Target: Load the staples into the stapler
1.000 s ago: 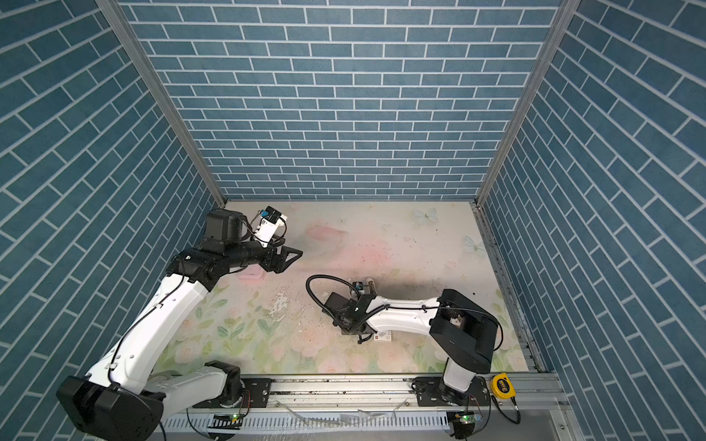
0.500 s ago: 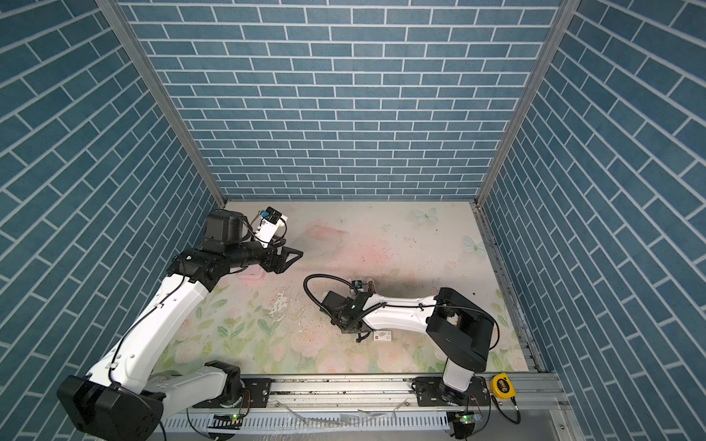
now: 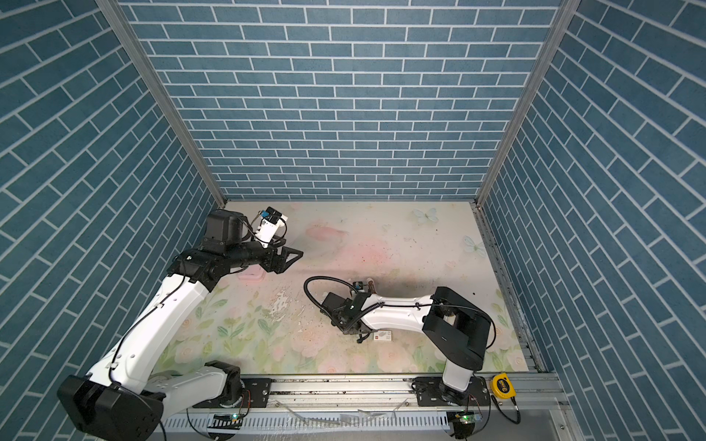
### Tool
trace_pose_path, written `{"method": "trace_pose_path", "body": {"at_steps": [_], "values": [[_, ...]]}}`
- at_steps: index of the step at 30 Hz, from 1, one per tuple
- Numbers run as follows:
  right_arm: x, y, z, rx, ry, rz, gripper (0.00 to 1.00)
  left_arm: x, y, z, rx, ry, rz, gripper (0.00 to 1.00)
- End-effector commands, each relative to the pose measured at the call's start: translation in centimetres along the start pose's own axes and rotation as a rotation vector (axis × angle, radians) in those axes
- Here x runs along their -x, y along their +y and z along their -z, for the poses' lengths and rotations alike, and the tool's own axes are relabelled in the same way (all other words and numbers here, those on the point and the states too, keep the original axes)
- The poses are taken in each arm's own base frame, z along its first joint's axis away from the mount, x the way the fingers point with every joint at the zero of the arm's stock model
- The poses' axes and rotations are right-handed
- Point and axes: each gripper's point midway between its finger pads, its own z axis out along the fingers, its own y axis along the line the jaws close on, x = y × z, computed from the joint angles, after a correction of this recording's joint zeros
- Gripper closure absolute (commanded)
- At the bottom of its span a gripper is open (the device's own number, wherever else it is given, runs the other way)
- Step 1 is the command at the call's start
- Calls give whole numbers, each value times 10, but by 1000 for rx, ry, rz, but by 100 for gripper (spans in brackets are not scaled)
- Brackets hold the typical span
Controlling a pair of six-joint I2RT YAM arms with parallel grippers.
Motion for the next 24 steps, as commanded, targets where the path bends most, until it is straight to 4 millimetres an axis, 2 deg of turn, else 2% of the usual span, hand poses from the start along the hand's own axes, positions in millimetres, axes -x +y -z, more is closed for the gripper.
{"method": "trace_pose_path", "body": {"at_steps": [1,14,24], "values": [[-2,-9,-2,-53,-3,-5,68,-4,1,0,-2,0,12,16],[-6,-15,-5,-85,8,-13,66,-6,0,1,-2,-3,12,16],[-6,-12,-8,-84,13,-13,67,-7,0,-1,-4,-2,14,16]]}}
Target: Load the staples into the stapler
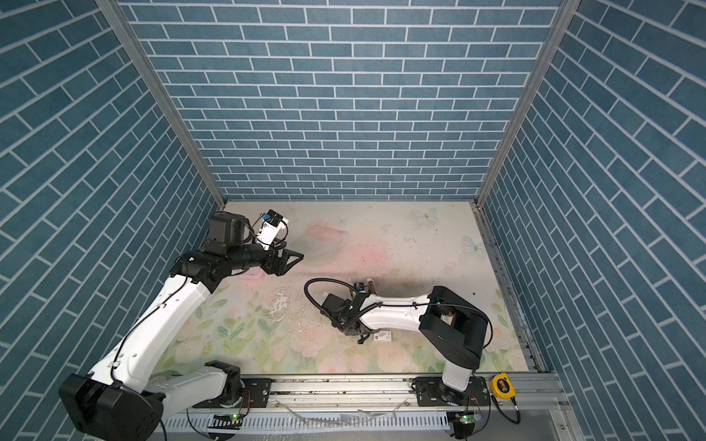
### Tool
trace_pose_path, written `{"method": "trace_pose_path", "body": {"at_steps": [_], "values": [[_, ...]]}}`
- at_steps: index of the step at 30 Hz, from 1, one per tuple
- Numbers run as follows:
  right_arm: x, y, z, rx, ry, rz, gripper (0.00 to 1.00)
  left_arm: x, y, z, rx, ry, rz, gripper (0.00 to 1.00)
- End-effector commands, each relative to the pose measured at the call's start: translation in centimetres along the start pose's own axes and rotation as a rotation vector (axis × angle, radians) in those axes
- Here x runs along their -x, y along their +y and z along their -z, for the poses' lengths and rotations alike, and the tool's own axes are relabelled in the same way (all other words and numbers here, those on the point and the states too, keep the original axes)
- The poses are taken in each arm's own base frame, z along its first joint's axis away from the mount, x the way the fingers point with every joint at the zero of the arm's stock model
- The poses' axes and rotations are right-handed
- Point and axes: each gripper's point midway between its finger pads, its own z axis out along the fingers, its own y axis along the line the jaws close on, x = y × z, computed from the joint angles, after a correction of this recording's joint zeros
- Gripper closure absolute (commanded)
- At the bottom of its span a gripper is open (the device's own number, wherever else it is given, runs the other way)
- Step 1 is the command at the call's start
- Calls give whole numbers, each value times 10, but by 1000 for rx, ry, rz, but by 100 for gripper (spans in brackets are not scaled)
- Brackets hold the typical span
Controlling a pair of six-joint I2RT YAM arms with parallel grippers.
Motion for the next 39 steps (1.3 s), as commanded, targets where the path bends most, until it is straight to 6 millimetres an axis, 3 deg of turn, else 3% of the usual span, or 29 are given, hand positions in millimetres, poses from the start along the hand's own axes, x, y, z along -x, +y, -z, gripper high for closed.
{"method": "trace_pose_path", "body": {"at_steps": [1,16,39], "values": [[-2,-3,-2,-36,4,-26,68,2,0,3,-1,-17,4,16],[10,1,12,-8,-38,-8,68,3,1,0,-6,-18,11,16],[6,-12,10,-47,-44,-30,65,0,2,-4,-11,-12,21,16]]}}
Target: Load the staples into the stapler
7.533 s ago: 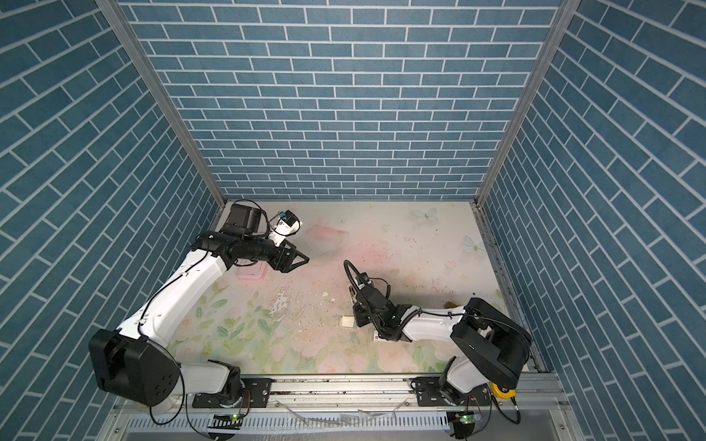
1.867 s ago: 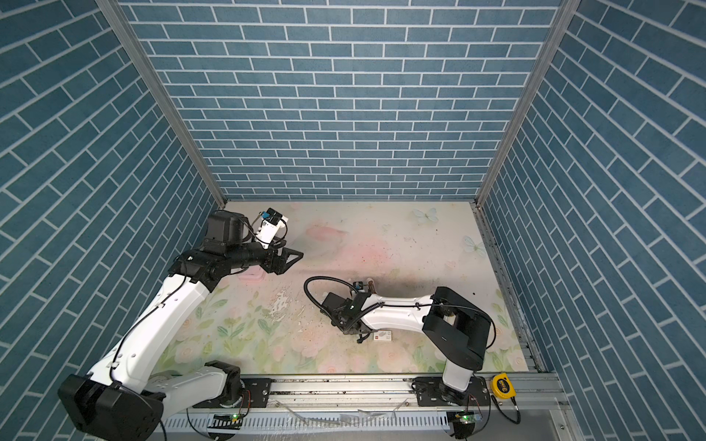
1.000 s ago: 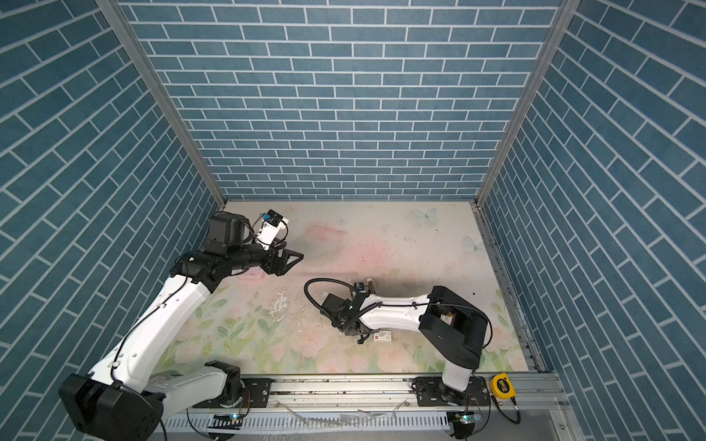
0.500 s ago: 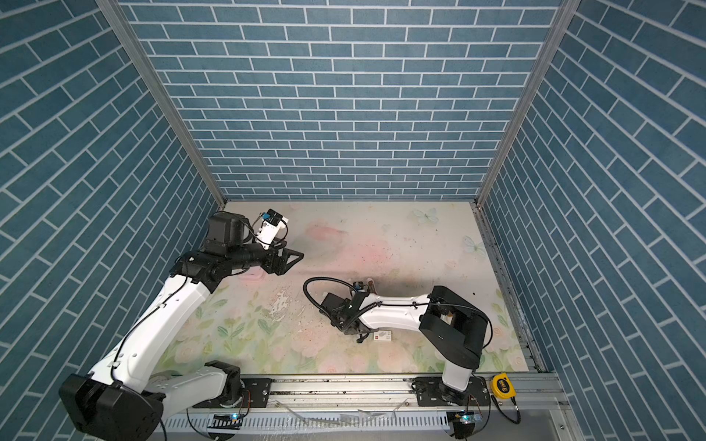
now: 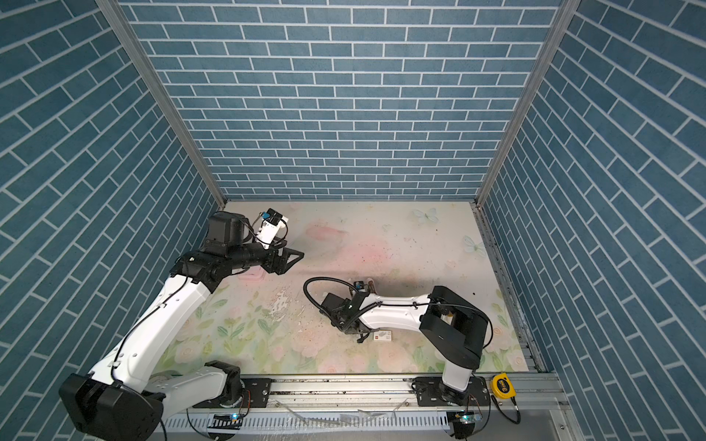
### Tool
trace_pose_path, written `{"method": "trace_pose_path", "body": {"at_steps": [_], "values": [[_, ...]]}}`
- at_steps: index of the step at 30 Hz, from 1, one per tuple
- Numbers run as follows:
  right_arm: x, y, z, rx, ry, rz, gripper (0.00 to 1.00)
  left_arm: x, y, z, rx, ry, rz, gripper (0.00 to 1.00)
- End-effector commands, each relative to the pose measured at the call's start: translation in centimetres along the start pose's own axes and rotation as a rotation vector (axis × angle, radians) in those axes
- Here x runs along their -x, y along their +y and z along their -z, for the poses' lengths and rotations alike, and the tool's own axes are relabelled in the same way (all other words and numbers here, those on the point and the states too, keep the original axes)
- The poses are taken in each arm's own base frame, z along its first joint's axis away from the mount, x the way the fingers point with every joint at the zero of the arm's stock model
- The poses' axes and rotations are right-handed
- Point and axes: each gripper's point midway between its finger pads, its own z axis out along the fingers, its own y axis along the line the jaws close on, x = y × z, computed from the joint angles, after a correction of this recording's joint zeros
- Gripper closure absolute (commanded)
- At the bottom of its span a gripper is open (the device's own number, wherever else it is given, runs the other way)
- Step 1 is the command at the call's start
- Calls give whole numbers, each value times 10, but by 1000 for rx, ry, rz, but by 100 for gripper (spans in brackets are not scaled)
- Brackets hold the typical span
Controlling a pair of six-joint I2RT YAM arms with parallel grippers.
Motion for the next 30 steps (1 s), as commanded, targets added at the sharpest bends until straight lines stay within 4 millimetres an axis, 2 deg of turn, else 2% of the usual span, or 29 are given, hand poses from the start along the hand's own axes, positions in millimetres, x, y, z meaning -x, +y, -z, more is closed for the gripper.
{"method": "trace_pose_path", "body": {"at_steps": [1,22,30], "values": [[1,-11,6,-34,-20,-30,65,-4,1,-3,-9,5,16,16],[-4,-16,1,-37,-21,-74,65,-8,2,-6,-14,12,25,16],[-3,-10,1,-9,-26,-79,67,-9,2,-6,-13,11,24,15]]}}
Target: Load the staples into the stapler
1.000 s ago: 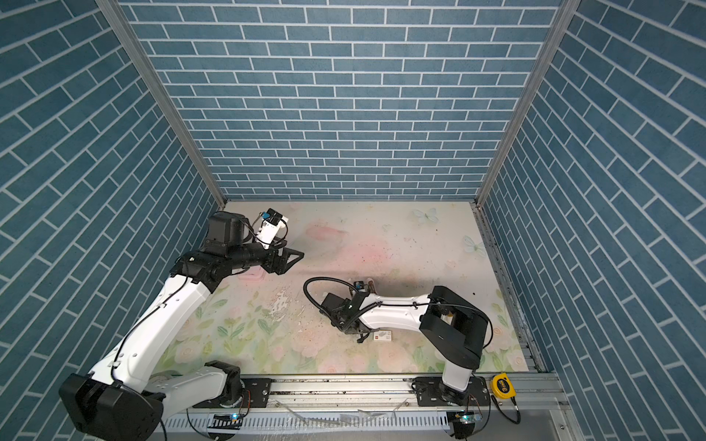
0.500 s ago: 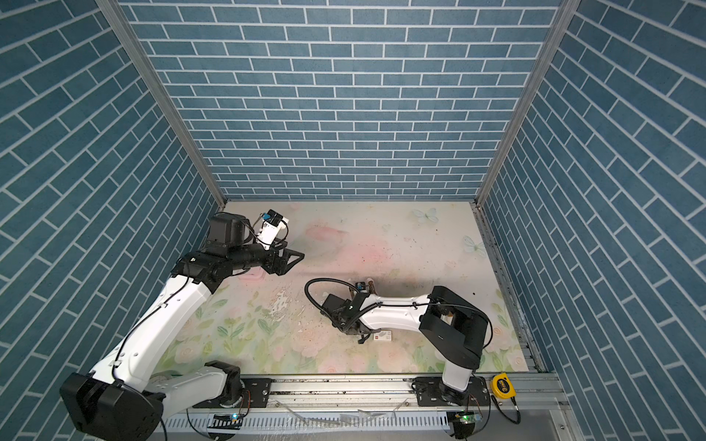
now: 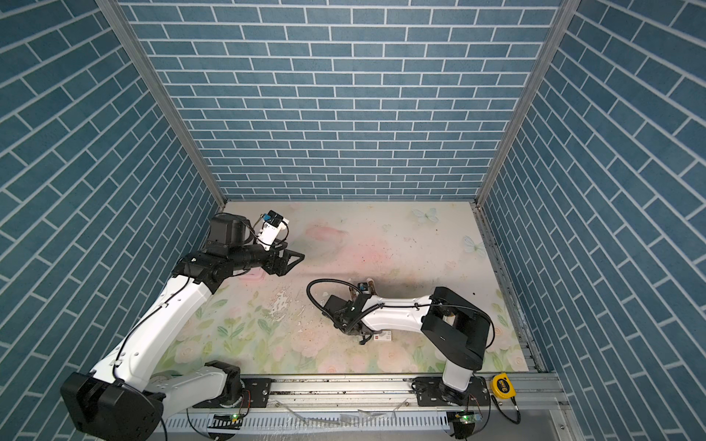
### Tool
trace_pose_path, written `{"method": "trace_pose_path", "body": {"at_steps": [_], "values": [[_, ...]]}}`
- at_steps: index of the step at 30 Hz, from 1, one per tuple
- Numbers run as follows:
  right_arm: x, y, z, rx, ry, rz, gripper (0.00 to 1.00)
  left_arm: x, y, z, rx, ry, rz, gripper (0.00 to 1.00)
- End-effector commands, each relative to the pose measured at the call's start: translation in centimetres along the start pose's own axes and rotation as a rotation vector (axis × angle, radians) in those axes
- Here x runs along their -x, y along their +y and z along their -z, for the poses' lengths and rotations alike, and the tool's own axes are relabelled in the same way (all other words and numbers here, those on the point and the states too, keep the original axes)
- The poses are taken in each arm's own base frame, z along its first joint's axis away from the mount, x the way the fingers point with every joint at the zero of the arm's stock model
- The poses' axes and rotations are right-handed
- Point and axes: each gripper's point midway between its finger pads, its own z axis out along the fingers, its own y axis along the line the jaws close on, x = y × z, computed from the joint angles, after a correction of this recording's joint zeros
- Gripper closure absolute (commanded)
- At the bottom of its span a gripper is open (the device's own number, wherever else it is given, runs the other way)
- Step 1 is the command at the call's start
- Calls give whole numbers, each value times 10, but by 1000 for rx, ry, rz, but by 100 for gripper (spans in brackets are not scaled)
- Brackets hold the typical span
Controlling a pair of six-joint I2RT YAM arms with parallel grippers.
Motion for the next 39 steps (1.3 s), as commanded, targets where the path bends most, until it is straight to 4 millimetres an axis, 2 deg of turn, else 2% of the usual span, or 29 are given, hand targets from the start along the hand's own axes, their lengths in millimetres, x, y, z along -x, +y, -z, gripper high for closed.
{"method": "trace_pose_path", "body": {"at_steps": [1,13,22,39], "values": [[2,-2,5,3,-19,-35,67,-2,1,-2,-8,0,11,15],[3,4,5,41,-27,-38,70,-4,2,-3,-8,2,13,15],[0,-7,5,11,-28,-49,70,-5,2,-4,-8,4,13,15],[-3,-7,1,10,-19,-63,72,-6,3,-5,-7,7,17,15]]}}
